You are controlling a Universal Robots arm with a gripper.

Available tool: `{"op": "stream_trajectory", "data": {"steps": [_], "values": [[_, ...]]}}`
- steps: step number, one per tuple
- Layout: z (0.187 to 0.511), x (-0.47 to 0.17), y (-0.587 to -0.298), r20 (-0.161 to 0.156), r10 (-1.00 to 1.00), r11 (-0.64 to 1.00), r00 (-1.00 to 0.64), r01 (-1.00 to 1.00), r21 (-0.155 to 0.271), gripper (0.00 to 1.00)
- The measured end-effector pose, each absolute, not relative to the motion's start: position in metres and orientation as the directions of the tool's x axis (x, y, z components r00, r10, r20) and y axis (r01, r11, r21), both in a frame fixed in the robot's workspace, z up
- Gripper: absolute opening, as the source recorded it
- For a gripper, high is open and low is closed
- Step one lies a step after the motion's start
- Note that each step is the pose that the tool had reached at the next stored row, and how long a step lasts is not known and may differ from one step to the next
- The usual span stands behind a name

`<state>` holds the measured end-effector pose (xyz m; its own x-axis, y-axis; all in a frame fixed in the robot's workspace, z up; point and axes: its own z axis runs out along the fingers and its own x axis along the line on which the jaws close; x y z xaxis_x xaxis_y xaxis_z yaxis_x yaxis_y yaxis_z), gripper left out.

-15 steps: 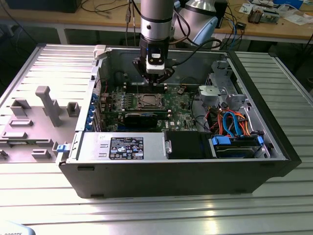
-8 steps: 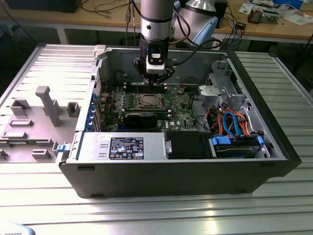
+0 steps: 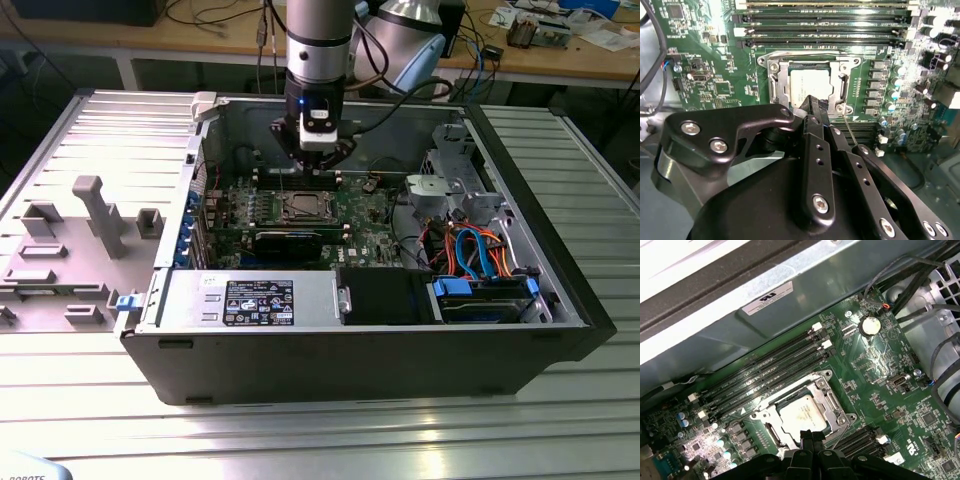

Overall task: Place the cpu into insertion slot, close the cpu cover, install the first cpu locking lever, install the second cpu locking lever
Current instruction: 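Install the first cpu locking lever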

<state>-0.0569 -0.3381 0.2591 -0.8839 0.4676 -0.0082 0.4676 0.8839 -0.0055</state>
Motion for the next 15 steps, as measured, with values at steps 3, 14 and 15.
{"op": "stream_trajectory", "data": {"steps": [3,14,15], "values": [[0.2591,-0.0569,-0.3381,-0.008,0.412,0.911,-0.911,0.413,-0.005,0.11],[0.2584,-0.0569,-0.3389,-0.044,0.232,0.973,-0.972,0.232,0.010,0.11],[0.2584,-0.0569,-0.3390,-0.044,0.225,0.974,-0.973,0.225,0.010,0.11]]}}
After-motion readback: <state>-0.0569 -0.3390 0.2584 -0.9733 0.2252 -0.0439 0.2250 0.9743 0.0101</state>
